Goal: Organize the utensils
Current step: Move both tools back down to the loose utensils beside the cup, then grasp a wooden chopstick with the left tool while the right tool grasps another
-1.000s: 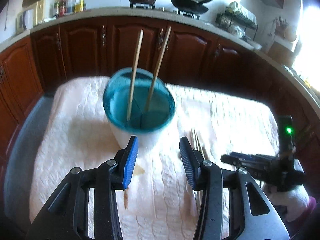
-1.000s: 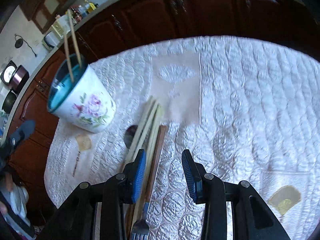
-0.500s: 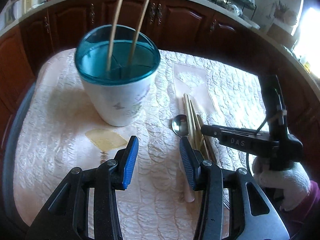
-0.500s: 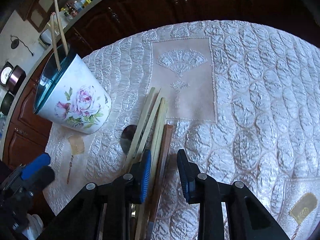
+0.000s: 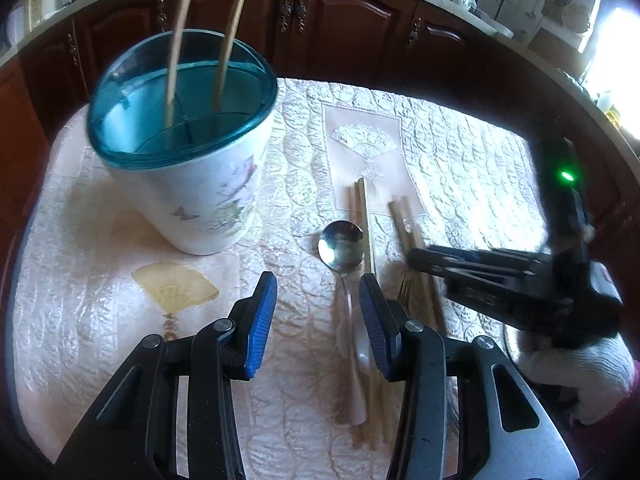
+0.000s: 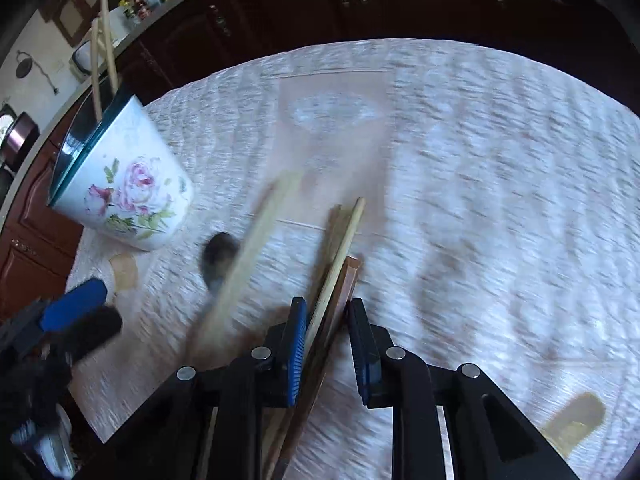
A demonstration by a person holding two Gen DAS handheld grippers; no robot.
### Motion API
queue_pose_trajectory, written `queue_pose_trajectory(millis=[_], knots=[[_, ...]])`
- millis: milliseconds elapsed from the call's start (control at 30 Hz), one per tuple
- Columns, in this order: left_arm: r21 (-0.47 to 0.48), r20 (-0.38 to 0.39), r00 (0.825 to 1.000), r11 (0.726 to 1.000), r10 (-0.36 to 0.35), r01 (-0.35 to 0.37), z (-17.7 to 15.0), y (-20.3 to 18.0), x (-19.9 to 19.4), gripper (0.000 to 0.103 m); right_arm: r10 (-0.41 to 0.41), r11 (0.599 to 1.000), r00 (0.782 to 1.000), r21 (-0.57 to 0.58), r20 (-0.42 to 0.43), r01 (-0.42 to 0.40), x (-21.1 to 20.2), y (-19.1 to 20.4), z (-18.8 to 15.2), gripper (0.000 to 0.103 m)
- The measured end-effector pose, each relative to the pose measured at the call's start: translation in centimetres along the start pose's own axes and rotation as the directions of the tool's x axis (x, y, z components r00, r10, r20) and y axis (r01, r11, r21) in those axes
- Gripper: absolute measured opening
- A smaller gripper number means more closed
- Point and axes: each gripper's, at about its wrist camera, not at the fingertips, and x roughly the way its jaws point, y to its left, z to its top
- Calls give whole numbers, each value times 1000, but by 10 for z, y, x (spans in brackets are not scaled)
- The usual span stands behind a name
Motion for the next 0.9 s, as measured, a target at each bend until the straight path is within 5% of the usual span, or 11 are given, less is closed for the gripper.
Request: queue_pose_trajectory(millis=[267, 567, 833, 900], knots=[[36, -38, 999, 999, -13, 14, 14, -20, 28, 42, -61, 994, 998, 88, 21, 59, -31, -49, -16, 20], [124, -59, 996, 991, 62, -55, 45, -48, 67, 41, 115, 981, 987, 146, 112, -131, -54, -64, -11, 20], [159, -130, 987, 984, 96, -75, 60, -62, 108, 7, 167, 977, 981, 119, 98, -178, -44, -55, 10, 20], [141, -142, 987, 989, 74, -54, 61, -60, 111, 6, 171, 978, 981, 108, 94, -181, -41, -47, 3, 20]])
